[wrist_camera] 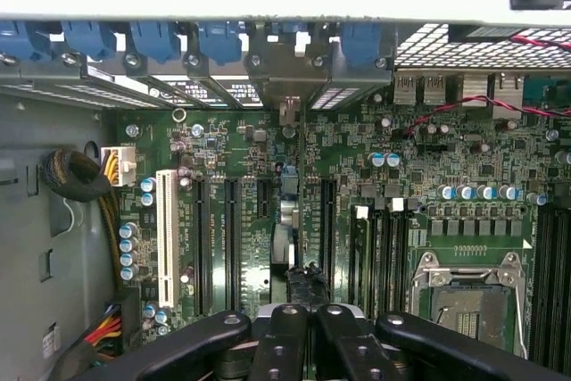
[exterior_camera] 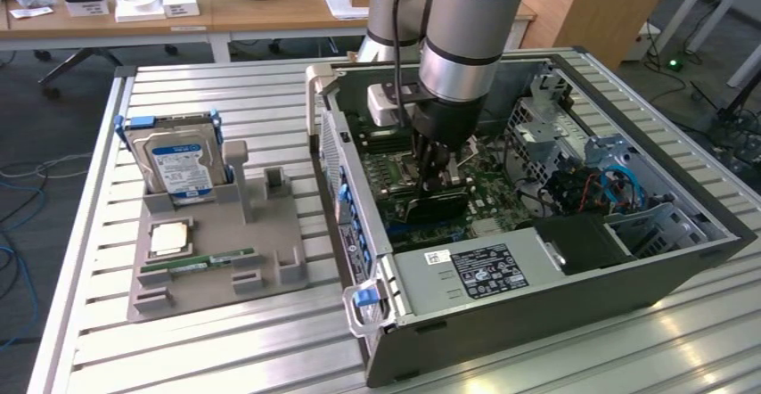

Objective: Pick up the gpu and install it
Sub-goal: 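Press down on the gpu until it lock into place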

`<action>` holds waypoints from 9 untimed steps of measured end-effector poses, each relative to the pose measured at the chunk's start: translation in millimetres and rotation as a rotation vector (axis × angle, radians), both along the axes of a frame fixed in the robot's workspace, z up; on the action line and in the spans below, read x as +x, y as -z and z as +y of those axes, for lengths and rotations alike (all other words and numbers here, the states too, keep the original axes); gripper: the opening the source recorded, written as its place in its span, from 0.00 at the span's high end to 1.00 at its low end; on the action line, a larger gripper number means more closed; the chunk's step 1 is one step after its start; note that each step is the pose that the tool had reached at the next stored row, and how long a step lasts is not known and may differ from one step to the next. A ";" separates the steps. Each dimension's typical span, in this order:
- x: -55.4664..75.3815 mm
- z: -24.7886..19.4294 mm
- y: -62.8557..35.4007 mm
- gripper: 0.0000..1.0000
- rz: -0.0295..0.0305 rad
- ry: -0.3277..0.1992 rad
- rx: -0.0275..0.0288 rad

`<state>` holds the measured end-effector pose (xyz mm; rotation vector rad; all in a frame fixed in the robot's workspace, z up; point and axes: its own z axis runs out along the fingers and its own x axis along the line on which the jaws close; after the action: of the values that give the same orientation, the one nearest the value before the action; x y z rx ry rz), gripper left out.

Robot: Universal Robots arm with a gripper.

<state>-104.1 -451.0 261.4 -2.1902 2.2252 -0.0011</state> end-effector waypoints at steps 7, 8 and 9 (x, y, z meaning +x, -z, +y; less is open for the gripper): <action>-0.6 0.0 0.5 0.89 0.0000 0.000 0.0000; -0.6 0.0 0.6 0.89 0.0000 0.000 0.0000; -0.6 0.0 0.6 0.89 0.0000 0.000 0.0001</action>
<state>-104.7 -450.9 260.9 -2.1900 2.2253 -0.0010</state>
